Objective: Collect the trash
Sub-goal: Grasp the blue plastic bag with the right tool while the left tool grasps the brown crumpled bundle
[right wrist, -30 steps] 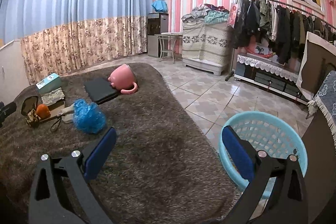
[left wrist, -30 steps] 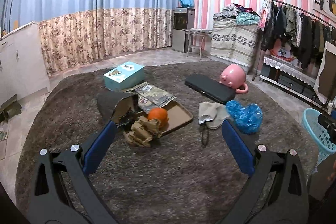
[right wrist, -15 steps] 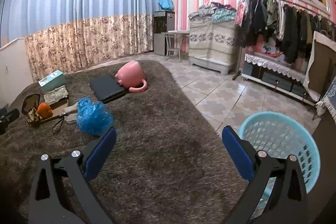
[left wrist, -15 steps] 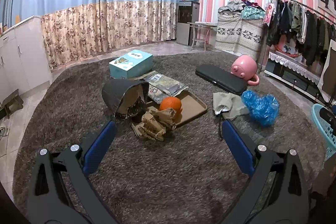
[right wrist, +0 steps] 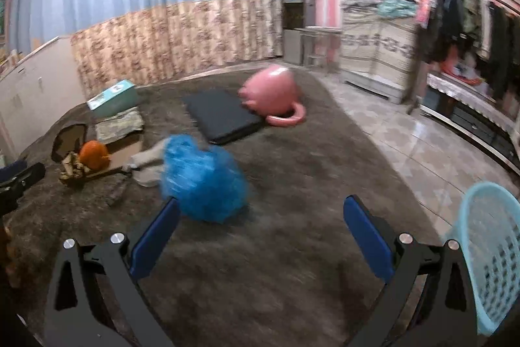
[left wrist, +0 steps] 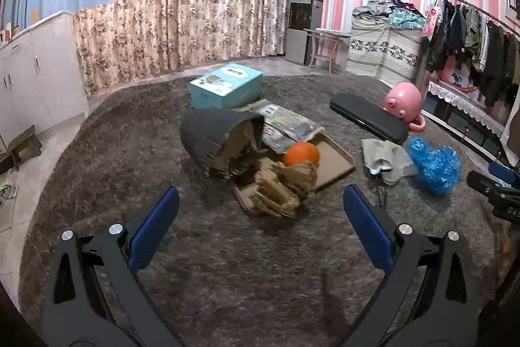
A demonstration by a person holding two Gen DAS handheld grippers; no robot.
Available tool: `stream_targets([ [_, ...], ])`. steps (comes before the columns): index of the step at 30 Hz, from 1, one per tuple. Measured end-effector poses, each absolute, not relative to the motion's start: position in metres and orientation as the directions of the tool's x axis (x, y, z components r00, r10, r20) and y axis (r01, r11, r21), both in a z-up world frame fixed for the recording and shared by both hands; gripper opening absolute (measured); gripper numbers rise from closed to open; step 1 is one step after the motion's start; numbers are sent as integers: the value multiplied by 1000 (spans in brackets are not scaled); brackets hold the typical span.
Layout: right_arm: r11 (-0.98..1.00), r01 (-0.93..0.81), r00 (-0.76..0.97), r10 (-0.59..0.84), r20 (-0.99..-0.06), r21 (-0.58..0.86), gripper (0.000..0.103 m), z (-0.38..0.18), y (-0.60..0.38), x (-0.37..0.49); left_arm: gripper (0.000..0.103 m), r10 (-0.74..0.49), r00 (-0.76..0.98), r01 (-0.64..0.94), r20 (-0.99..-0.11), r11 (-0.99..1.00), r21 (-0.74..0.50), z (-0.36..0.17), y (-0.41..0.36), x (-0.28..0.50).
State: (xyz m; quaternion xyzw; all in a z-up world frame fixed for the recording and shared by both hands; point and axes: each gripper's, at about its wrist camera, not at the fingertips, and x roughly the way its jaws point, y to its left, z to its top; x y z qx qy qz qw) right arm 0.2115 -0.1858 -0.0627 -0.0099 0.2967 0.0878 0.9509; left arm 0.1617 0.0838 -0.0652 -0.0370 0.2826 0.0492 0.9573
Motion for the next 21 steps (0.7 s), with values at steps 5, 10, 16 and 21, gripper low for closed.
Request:
stream_targets([
  [5, 971, -237, 777, 181, -602, -13, 90, -70, -152, 233, 98, 81, 821, -134, -566, 990, -53, -68, 94, 165],
  [10, 957, -285, 733, 247, -633, 43, 33, -76, -151, 237, 97, 64, 790, -134, -610, 989, -70, -77, 98, 176],
  [16, 970, -236, 780, 226, -583, 61, 24, -58, -182, 217, 94, 20, 769, -71, -639, 996, -54, -82, 81, 200],
  [21, 986, -163, 816, 155, -556, 35, 24, -42, -214, 197, 50, -15, 717, -25, -697, 999, -48, -96, 68, 218],
])
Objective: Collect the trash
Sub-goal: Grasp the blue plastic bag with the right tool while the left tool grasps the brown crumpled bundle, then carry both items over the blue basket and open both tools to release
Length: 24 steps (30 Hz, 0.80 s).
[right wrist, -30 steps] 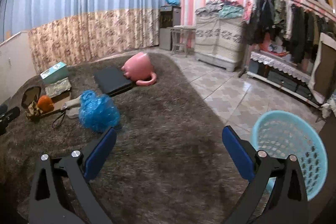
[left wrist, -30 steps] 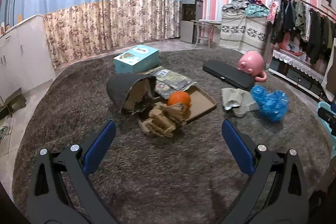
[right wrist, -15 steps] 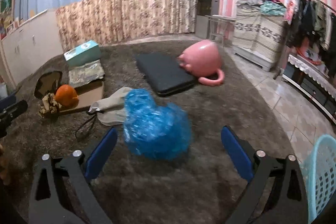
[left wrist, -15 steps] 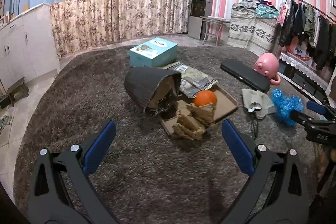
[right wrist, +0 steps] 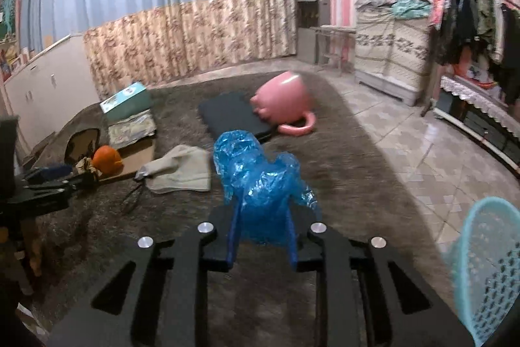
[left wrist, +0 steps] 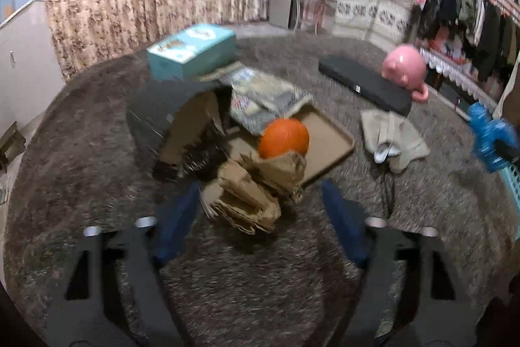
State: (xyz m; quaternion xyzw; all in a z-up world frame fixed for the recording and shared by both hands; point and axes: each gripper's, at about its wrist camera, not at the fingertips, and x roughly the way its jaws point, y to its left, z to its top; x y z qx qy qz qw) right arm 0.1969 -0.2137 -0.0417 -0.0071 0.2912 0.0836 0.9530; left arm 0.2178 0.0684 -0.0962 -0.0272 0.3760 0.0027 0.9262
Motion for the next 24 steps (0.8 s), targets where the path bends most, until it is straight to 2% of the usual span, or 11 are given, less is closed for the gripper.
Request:
stream_targets([
  [2, 990, -140, 825, 130, -549, 23, 24, -38, -224, 189, 46, -28, 715, -19, -698, 998, -60, -97, 69, 217],
  [11, 999, -15, 856, 39, -516, 51, 24, -29, -279, 150, 46, -52, 791, 32, -610, 999, -44, -62, 44, 185],
  [17, 993, 91, 875, -42, -481, 78, 24, -15, -323, 123, 46, -162, 825, 182, -541, 983, -16, -29, -20, 178],
  [24, 967, 239, 878, -177, -445, 86, 24, 0, -371, 87, 46, -306, 808, 354, -504, 935, -1, -9, -109, 179],
])
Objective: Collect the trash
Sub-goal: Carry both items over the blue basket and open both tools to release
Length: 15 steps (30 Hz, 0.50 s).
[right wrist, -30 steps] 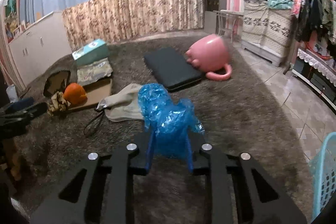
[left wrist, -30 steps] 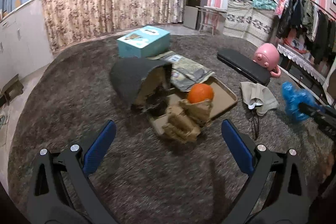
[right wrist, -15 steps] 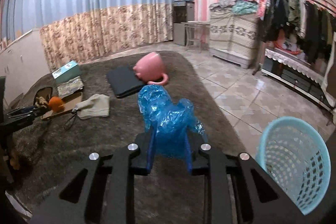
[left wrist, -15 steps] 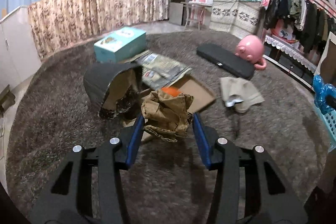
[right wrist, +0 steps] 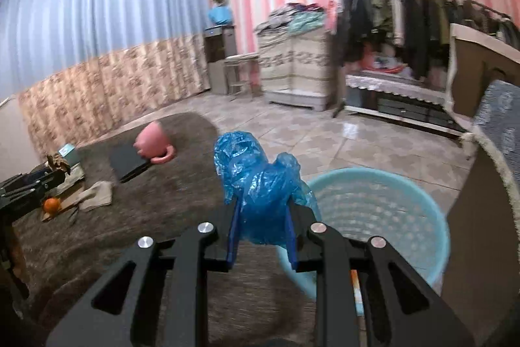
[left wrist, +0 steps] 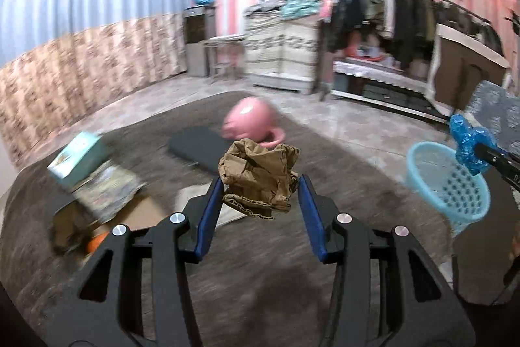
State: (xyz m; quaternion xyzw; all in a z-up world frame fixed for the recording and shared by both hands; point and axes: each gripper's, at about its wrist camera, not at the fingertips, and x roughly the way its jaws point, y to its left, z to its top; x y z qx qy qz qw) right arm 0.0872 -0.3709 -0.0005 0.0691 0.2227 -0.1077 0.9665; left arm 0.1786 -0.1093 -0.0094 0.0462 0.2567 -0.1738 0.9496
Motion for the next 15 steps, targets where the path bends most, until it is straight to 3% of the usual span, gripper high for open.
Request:
stream_targets([
  [15, 886, 453, 823, -372, -429, 101, 24, 1, -447, 48, 46, -512, 713, 567, -479, 823, -34, 0, -252, 186],
])
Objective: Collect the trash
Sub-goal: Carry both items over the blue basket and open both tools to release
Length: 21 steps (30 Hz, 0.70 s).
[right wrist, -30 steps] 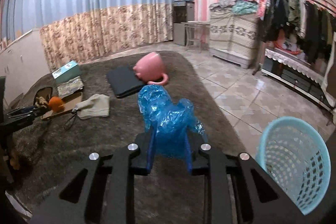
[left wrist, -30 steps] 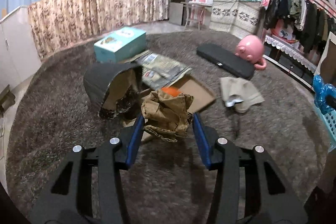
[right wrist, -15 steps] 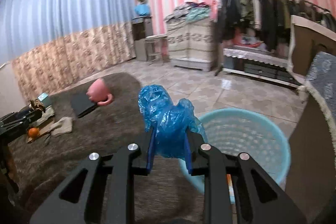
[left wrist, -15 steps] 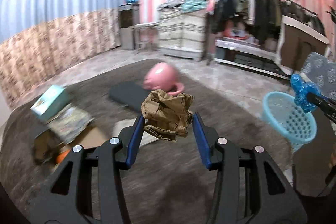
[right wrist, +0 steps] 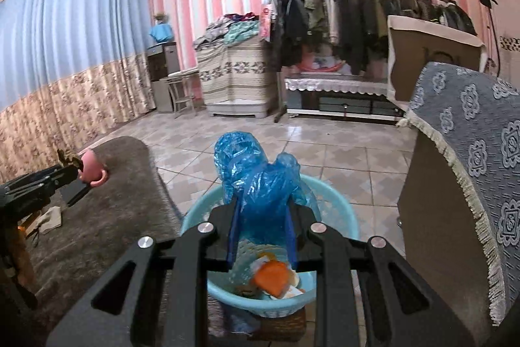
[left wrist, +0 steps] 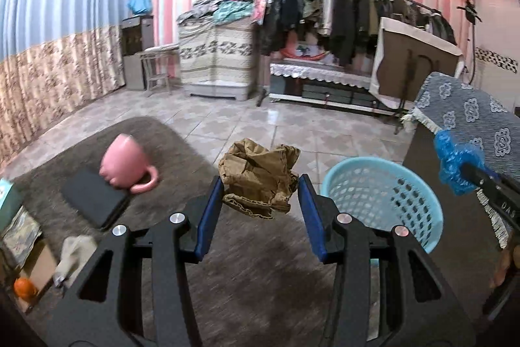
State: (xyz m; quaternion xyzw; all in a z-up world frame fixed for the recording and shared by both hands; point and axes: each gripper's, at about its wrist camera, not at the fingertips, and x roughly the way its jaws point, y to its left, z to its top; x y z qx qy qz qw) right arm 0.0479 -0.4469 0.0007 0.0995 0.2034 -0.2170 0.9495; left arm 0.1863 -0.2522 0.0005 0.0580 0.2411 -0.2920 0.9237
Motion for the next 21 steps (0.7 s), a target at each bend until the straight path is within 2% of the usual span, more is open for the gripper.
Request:
stream_targets([
  [4, 868, 487, 809, -406, -425, 100, 24, -4, -457, 46, 46, -540, 697, 614, -471, 790, 3, 2, -282, 185],
  [11, 835, 540, 778, -445, -443, 110, 24, -15, -486, 40, 47, -598, 641, 681, -481, 733, -3, -3, -329, 185],
  [21, 812, 571, 748, -456, -482, 120, 24, -36, -511, 44, 47, -632, 566, 736, -530, 677, -21, -32, -382, 186],
])
